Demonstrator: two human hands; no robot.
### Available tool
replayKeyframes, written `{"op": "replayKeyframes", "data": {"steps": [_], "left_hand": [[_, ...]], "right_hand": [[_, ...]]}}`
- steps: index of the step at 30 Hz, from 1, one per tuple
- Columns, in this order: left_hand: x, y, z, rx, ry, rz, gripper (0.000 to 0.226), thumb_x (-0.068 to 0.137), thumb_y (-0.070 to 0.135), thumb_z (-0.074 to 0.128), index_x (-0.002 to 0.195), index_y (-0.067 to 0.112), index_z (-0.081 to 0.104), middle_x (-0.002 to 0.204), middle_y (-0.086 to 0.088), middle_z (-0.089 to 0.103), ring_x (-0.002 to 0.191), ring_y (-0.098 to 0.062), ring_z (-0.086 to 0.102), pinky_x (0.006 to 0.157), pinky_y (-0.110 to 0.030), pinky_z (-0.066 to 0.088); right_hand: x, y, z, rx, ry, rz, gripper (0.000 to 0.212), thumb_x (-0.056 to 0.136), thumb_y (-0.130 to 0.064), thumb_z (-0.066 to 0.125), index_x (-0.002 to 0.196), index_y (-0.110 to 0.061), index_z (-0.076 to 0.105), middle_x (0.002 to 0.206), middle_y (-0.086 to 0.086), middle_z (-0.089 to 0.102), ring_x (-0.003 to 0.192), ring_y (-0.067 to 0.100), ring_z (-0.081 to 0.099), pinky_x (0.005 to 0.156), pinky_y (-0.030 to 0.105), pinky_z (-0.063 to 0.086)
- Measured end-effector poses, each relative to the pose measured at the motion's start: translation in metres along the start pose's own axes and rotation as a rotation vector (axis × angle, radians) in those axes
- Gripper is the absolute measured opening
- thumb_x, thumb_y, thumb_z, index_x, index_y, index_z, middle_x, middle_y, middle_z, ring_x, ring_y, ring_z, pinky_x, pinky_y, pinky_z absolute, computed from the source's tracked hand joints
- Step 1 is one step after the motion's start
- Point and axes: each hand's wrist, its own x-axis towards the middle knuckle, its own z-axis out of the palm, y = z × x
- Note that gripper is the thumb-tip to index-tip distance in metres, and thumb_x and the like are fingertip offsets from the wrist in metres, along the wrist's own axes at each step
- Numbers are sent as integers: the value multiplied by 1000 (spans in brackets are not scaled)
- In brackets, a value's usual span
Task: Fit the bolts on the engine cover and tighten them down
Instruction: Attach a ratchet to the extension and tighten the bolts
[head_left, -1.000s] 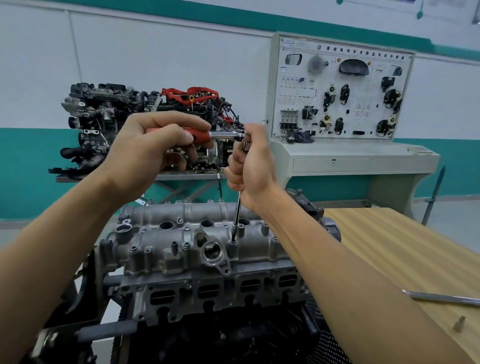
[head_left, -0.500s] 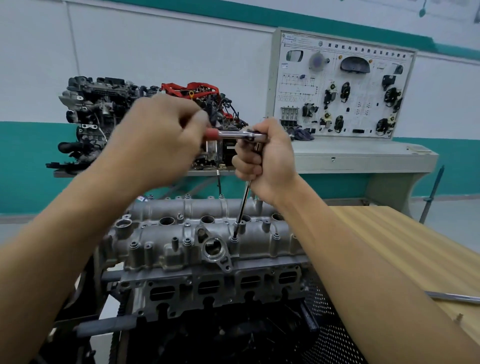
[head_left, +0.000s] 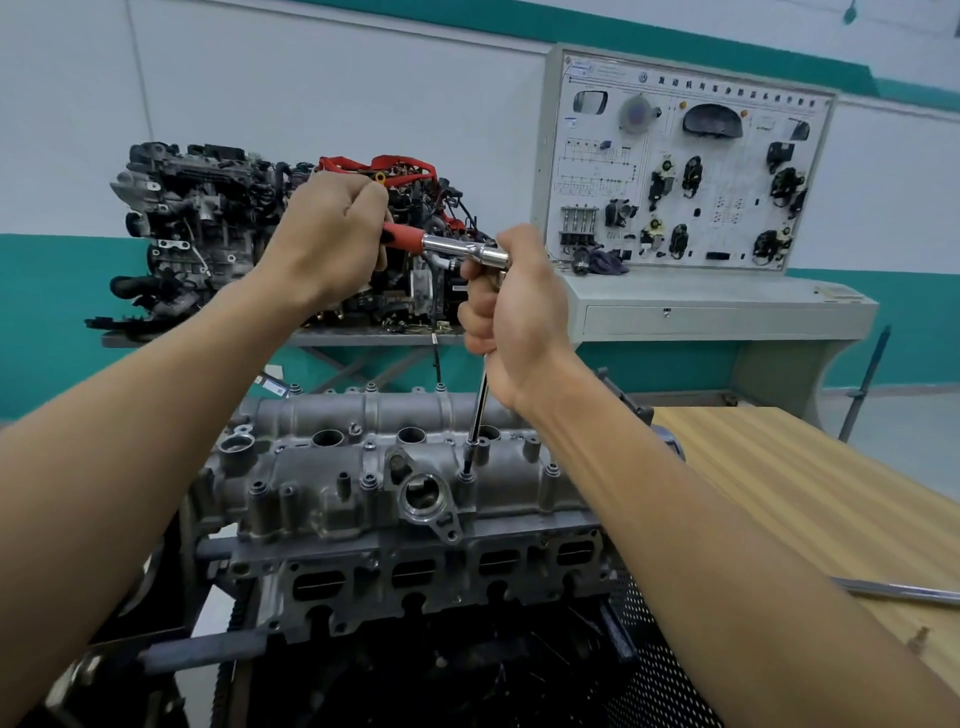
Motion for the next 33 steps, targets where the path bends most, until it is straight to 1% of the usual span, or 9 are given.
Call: {"op": "replayKeyframes", "data": {"steps": [2,6,7,11,18,24,27,29,33], "left_hand": [[-6,5,-5,90,9,23,58,106,36,36,79,-10,58,69,-23,62,44,-19,39,42,-28,31],[-33,28,-26,135,49,218,45,95,48,54,66,16,67,62,18,71,35,-3,47,35,-16,33],[-42,36,-32,147,60,261,40,91,50,57,65,22,67,62,18,72,39,-3,54,37,-18,40],[-64,52,-47,226,68,263,31,87,47,61,69,23,66,67,5,73,56,-23,66,55,-43,57],[-108,77,-24,370,9,339,26,89,50,51,91,24,54,58,7,52,52,-12,45,52,-36,41],[-113,85,-36,284,-35,419,15,86,44,54,86,30,58,47,7,49,47,-13,48,48,-34,45],[-112,81,-39,201,-57,435,12,90,40,56,94,29,59,47,7,53,42,-13,51,39,-27,42],[-102,77,-44,92,-26,437,9,95,30,59,100,23,59,46,6,51,37,-9,46,35,-14,32],[-82,61,-64,-56,101,441,12,96,25,59,100,14,63,63,-25,59,42,-27,49,32,-35,35]], "right_hand": [[1,-2,-2,-4,-11,24,39,99,-33,35,70,-10,49,45,-7,23,41,13,14,41,22,14],[8,-8,-1,-17,19,94,41,98,-38,41,66,-14,45,43,-8,25,38,12,17,40,22,15],[8,-8,1,-22,28,99,40,97,-38,43,64,-15,44,42,-8,26,36,12,18,39,21,15],[10,-5,5,-60,17,61,37,93,-33,47,60,-19,40,40,-9,30,34,12,19,39,21,17],[22,-7,17,-65,-68,99,41,83,-20,52,46,-24,35,51,-2,26,57,18,15,52,31,13],[9,-4,6,-17,-10,60,29,73,-23,51,56,-25,27,75,9,8,77,33,7,68,46,9],[6,-20,8,6,-48,-54,42,81,-21,49,42,-26,35,51,-1,22,60,26,10,59,41,10],[12,-41,15,-42,-95,-91,45,89,-21,46,45,-27,36,42,-8,26,42,15,15,48,26,13],[16,-51,39,-126,-189,-32,43,91,-26,43,50,-27,31,43,-7,24,39,15,14,43,19,18]]}}
